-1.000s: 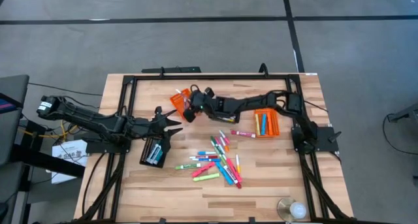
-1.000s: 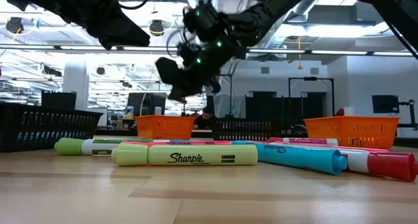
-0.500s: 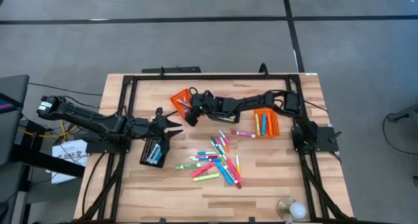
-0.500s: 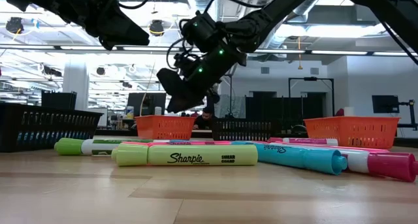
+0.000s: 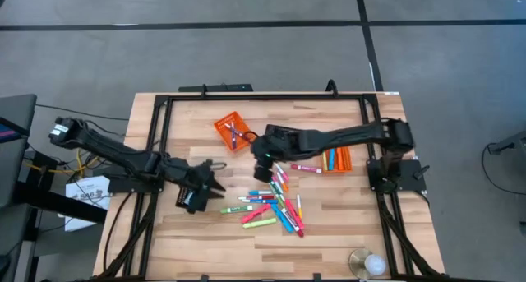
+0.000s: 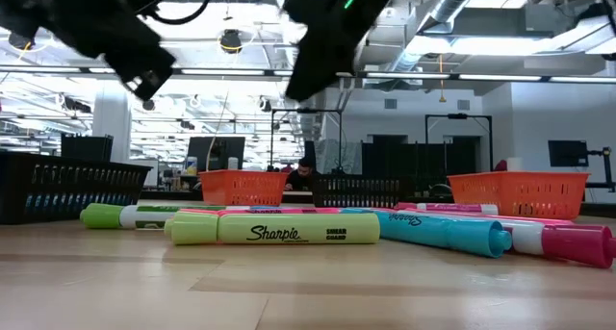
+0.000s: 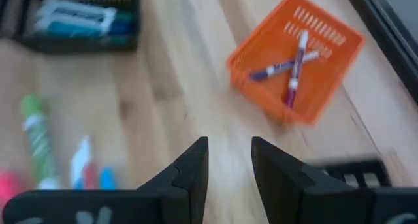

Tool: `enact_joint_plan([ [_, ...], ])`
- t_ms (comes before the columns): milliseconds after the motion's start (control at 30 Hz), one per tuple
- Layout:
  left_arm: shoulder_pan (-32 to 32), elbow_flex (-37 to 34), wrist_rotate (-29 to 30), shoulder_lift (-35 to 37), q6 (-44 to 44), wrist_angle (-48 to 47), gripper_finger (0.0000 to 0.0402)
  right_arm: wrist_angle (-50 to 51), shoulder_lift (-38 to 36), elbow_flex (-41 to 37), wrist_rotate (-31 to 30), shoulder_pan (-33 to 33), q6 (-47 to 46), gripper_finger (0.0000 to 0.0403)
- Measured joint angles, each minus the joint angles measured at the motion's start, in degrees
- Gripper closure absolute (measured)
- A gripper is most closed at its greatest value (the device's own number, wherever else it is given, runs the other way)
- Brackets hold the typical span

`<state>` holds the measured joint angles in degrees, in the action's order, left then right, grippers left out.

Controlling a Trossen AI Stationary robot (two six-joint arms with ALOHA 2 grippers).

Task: Pick & Place Markers
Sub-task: Put the light green marker into the left black bin

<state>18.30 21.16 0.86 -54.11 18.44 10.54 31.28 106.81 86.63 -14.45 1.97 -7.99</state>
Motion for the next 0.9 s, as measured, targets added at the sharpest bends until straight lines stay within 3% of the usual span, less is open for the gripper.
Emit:
enact_joint_plan([
  [167, 5.22, 0.76, 1.9, -8.16, 1.35, 8.99, 0.0293, 5.46, -6.87, 0.0, -3.62, 4.39, -1.48, 0.0296],
  [267, 5.57, 5.69, 2.04, -13.6, 6.15, 7.93, 0.0293, 7.03, -9.59, 0.02, -5.39, 6.6, -1.61, 0.0296],
  [400, 5.28, 14.43, -1.0, -20.75, 7.38, -3.28, 0.0293, 12.11, -12.56, 0.0, -6.21, 9.18, -4.46, 0.0296],
  [567, 4.97, 22.15, -0.48, -29.13, 5.16, -18.2, 0.0293, 18.11, -13.23, -0.59, -11.47, 11.96, -6.95, 0.0296],
  [733, 5.06, 22.19, -0.65, -34.95, 4.29, -19.3, 0.0293, 9.68, -13.15, -9.76, -9.79, 13.35, -6.06, 0.0296],
  [900, 4.77, 22.17, 0.37, -37.84, 2.97, -20.0, 0.0293, -0.47, -13.07, -20.45, -3.2, 12.18, -4.84, 0.0296],
])
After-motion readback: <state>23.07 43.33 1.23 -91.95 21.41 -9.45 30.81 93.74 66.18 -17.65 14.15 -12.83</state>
